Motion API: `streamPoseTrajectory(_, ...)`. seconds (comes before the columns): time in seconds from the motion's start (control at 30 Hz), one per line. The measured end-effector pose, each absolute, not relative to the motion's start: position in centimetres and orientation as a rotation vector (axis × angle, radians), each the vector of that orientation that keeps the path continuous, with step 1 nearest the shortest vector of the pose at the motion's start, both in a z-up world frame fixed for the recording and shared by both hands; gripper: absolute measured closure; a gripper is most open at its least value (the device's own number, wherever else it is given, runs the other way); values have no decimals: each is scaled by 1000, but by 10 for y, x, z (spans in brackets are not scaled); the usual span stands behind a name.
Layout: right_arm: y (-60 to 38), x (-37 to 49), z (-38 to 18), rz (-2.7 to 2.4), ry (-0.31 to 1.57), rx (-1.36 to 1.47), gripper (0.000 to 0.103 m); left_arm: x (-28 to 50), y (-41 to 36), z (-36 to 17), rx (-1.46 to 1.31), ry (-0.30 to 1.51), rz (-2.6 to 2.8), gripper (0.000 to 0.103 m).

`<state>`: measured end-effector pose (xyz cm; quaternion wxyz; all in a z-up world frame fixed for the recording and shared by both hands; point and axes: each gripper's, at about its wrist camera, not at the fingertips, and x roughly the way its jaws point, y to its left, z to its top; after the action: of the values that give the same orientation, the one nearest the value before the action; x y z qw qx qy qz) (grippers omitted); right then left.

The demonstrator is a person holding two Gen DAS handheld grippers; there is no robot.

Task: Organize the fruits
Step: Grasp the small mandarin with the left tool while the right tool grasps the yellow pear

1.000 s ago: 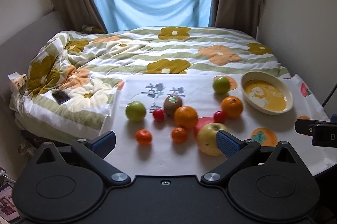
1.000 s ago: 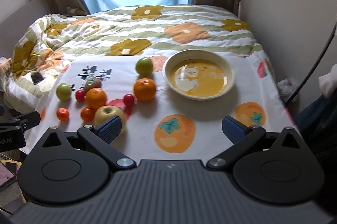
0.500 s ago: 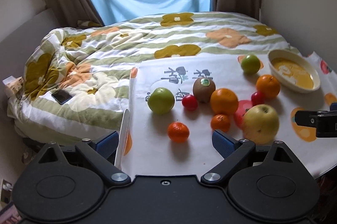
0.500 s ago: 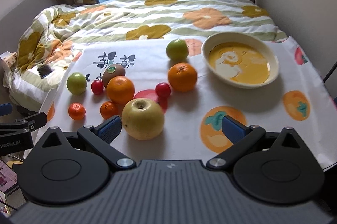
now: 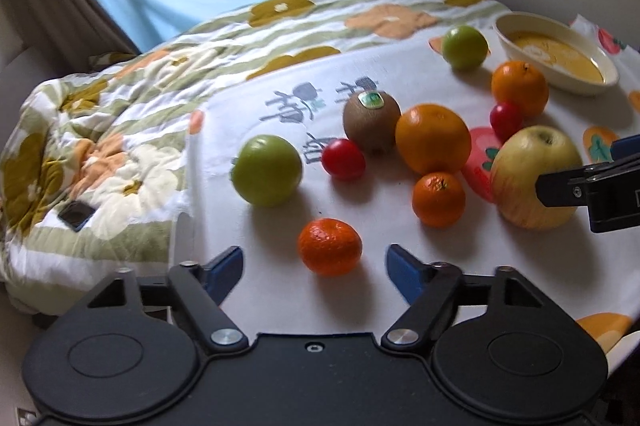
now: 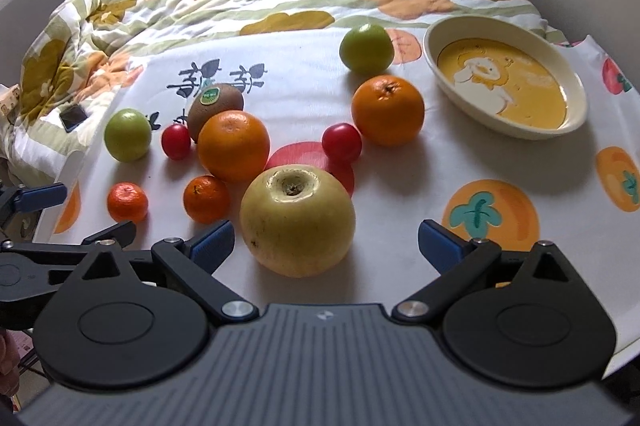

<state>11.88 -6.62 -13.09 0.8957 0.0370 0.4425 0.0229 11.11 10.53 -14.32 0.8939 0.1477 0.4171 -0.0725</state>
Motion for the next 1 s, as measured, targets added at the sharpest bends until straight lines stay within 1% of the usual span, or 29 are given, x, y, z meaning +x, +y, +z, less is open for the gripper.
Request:
streamPoseTrajectory(0.07, -65, 122, -135, 49, 925, 81, 0, 116, 104, -148, 319, 870, -166, 29)
streamPoseTrajectory(0.13, -63, 125, -138, 55, 930, 81, 0, 119, 102, -151, 328, 869, -176, 36)
streamPoseTrajectory(0.27, -60, 129, -143, 60, 941, 77, 0, 123, 100, -155, 327, 868, -183, 45)
streamPoseTrajectory(0.3, -59, 130, -143, 62, 943, 74, 0, 124, 100, -156, 326, 868, -185, 51)
streamPoseTrajectory(0.33, -58, 131, -144, 63, 944, 71, 0, 125, 99, -157, 325, 872, -188, 60)
streamPoseTrajectory(0.73, -54, 138, -148, 63, 954, 73, 0, 123, 100, -157, 329, 874, -193, 61)
streamPoseTrajectory(0.83, -53, 139, -149, 68, 958, 67, 3, 122, 101, -156, 320, 878, -191, 61)
streamPoseTrajectory(0.9, -51, 140, -150, 76, 960, 63, 6, 121, 102, -155, 313, 879, -187, 61)
streamPoseTrajectory(0.93, -50, 140, -150, 82, 961, 63, 11, 119, 102, -155, 309, 878, -185, 61)
streamPoseTrajectory(1.0, -48, 140, -150, 90, 956, 52, 12, 117, 102, -153, 300, 875, -180, 61)
